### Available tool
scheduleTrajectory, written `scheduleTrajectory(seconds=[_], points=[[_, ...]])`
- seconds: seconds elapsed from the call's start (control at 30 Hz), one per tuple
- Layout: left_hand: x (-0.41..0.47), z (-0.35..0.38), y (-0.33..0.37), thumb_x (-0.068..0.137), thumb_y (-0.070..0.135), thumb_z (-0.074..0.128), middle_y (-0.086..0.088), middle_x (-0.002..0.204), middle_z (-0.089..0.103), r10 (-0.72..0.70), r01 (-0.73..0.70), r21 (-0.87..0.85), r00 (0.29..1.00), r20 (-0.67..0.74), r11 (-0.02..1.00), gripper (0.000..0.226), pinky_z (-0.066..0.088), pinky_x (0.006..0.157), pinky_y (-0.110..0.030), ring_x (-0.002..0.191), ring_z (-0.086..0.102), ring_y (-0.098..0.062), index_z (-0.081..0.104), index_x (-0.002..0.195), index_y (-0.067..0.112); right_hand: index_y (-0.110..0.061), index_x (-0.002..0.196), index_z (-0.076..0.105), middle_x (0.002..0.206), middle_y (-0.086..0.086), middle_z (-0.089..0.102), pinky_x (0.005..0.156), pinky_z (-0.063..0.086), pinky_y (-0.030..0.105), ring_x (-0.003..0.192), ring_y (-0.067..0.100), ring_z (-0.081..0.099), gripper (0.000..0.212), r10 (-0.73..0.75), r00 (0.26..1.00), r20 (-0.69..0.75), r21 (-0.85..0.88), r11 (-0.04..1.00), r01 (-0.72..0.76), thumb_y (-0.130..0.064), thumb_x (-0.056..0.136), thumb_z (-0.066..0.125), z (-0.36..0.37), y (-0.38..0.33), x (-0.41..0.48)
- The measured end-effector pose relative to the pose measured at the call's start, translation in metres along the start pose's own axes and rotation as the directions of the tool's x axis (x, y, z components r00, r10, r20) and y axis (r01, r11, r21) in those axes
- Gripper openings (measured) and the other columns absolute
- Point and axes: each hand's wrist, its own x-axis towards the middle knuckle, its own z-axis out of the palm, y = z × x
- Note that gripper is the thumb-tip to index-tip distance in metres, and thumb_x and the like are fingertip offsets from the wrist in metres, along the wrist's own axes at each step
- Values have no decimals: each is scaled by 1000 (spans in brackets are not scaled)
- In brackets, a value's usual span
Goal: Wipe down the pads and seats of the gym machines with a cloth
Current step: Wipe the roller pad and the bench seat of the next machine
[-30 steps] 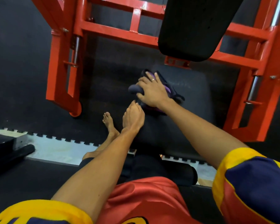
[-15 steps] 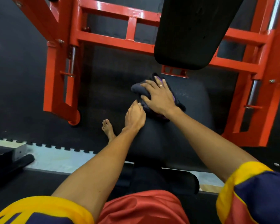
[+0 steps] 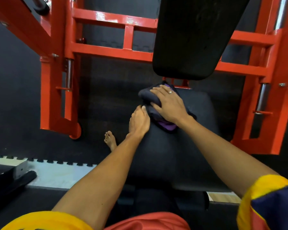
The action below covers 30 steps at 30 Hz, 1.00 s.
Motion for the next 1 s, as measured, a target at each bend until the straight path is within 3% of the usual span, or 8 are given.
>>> scheduleTrajectory(seconds=[0.17,0.4,0.57,0.63,0.73,0.87,0.93,1.0], points=[[14,6,15,110,36,27,-19,147,50,39,-38,56,999,-28,998,51,37,106,-46,133,48,-39,39,150,6,-18,128,59,129,8,62,101,39,42,120,31,54,35,310,948,-75,-52,948,-314,-33,97,50,-1,6,42],[11,11,18,109,32,30,-18,149,48,53,-46,127,997,-57,991,47,40,105,-48,130,50,-41,37,150,8,-26,144,50,137,3,59,104,38,41,126,27,52,52,188,982,-15,-60,980,-189,-46,96,52,-3,1,39],[2,7,24,110,39,23,-13,151,46,13,-4,159,998,-54,987,51,36,105,-50,133,48,-40,33,152,12,-20,136,57,128,11,64,101,40,45,119,36,55,51,410,903,-127,-157,891,-427,-50,95,52,-20,69,-1],[4,7,24,107,46,20,-12,148,50,21,-8,180,997,-71,984,54,37,108,-54,131,50,-40,33,151,16,-19,136,58,131,11,63,104,38,44,121,35,53,53,459,879,-126,-139,869,-474,-51,95,50,-16,59,5],[16,14,12,105,47,18,-15,141,56,59,-40,199,995,-87,979,55,37,106,-59,125,54,-41,36,147,17,-23,139,58,138,9,60,108,35,43,127,32,51,53,411,907,-86,-36,909,-415,-53,97,46,-4,5,34],[27,17,-1,95,64,8,-7,139,59,20,3,223,995,-100,975,58,38,104,-63,126,54,-41,31,142,38,-29,142,54,141,3,57,111,35,41,131,27,49,50,240,970,-31,-43,970,-241,-55,102,41,2,-20,43],[17,12,12,104,52,16,-10,143,55,41,-25,206,997,-71,978,53,38,106,-58,126,54,-40,33,148,27,-30,143,53,138,4,59,107,37,42,129,29,51,50,275,960,-49,-64,958,-278,-56,101,43,-7,10,32],[11,7,20,109,39,23,-14,146,52,60,-51,197,997,-42,979,50,38,103,-52,127,53,-40,35,151,15,-27,142,54,136,8,61,107,35,42,127,32,51,50,437,895,-95,-83,892,-444,-55,101,44,-14,44,17]])
